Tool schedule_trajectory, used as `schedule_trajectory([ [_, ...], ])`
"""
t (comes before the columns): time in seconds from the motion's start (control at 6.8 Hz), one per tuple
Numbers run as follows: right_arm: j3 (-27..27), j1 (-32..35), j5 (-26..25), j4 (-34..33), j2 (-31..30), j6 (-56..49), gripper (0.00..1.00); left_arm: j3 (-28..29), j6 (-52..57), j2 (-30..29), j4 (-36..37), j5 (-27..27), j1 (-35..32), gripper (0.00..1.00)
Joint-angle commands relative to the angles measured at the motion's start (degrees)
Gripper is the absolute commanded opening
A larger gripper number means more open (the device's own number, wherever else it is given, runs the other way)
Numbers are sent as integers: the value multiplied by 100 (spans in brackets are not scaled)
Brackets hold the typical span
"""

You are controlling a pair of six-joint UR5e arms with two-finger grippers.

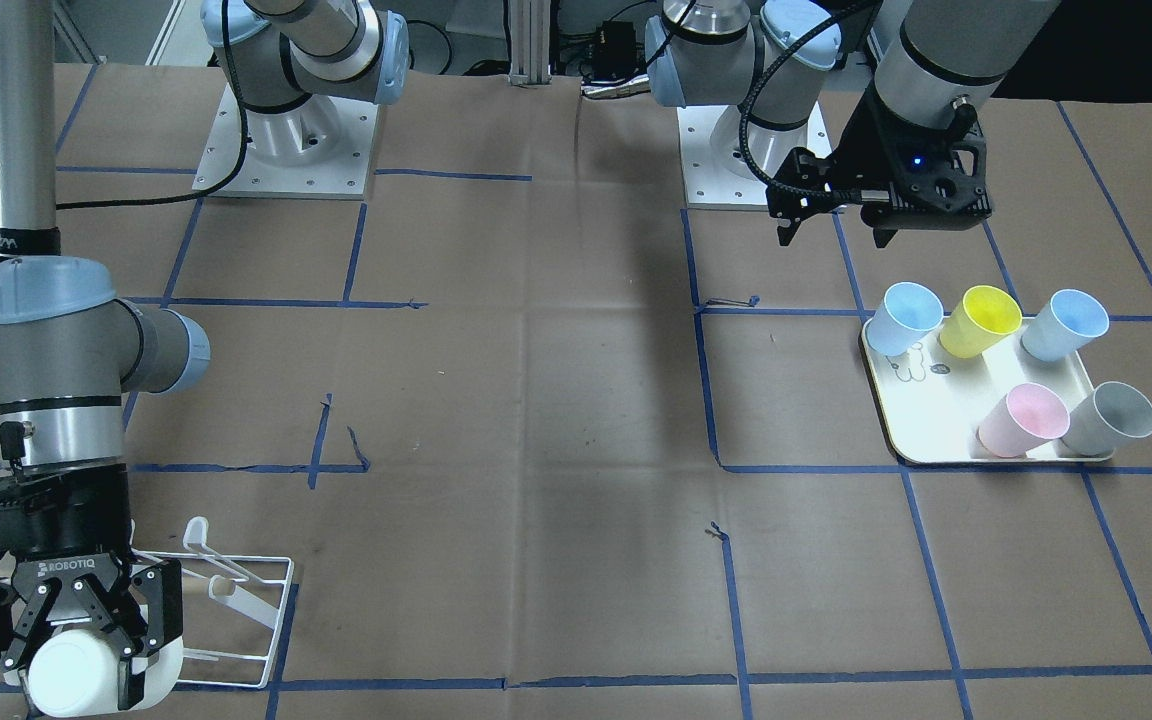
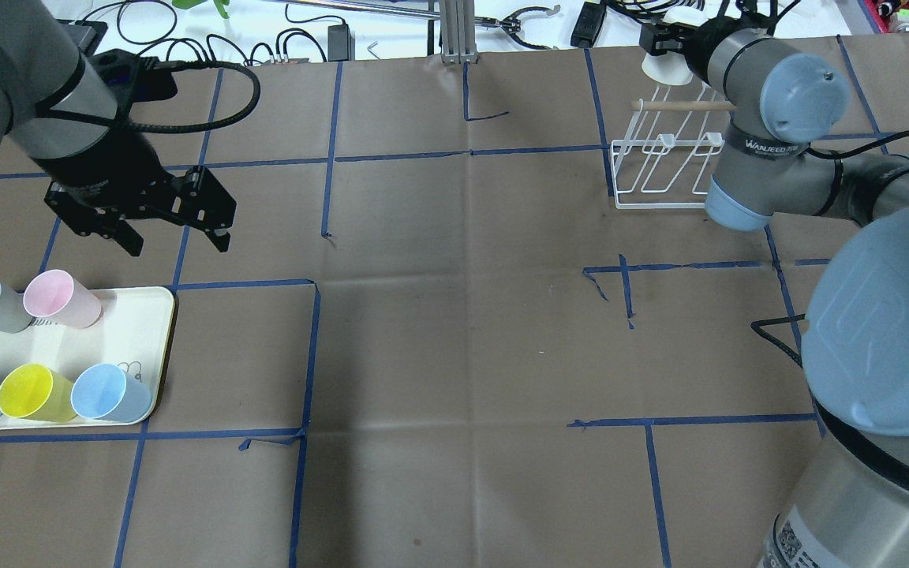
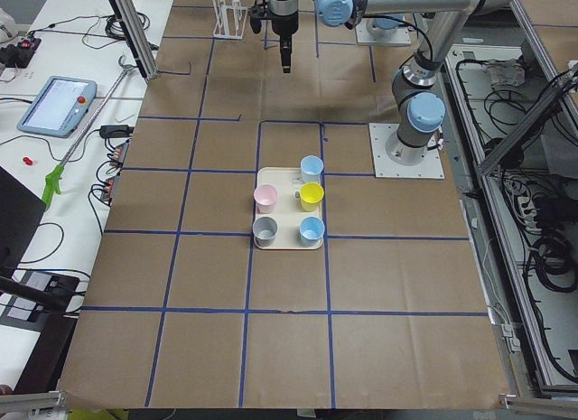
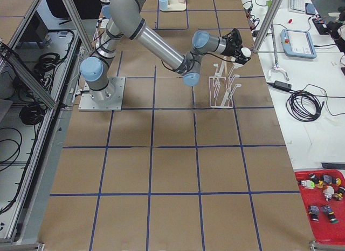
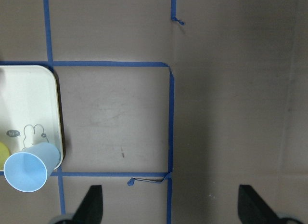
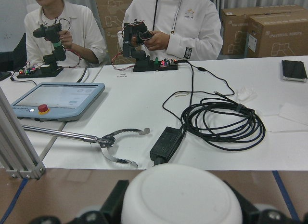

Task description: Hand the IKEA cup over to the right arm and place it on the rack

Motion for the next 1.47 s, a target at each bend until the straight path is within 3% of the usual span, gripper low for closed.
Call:
schedule_trajectory([
  [0.0,127,1,1,-1,55,8,33,-629,1161,416,23,116,1039,99],
  [0.15,127,1,1,-1,116,34,45,-788,1593,444,76,299,1479,98],
  [0.29,118,1,-16,42,99,26,99,-1007,2276,444,494,310,1962,97],
  [0.74,118,27,1,52,90,26,100,-1745,2529,340,1514,275,2283,97],
  [1.03,83,71,-8,-236,73,43,100,-2447,2529,59,2707,257,2292,98],
  [1.32,56,141,27,-379,-128,87,100,-2757,2529,-249,3073,266,2301,98],
])
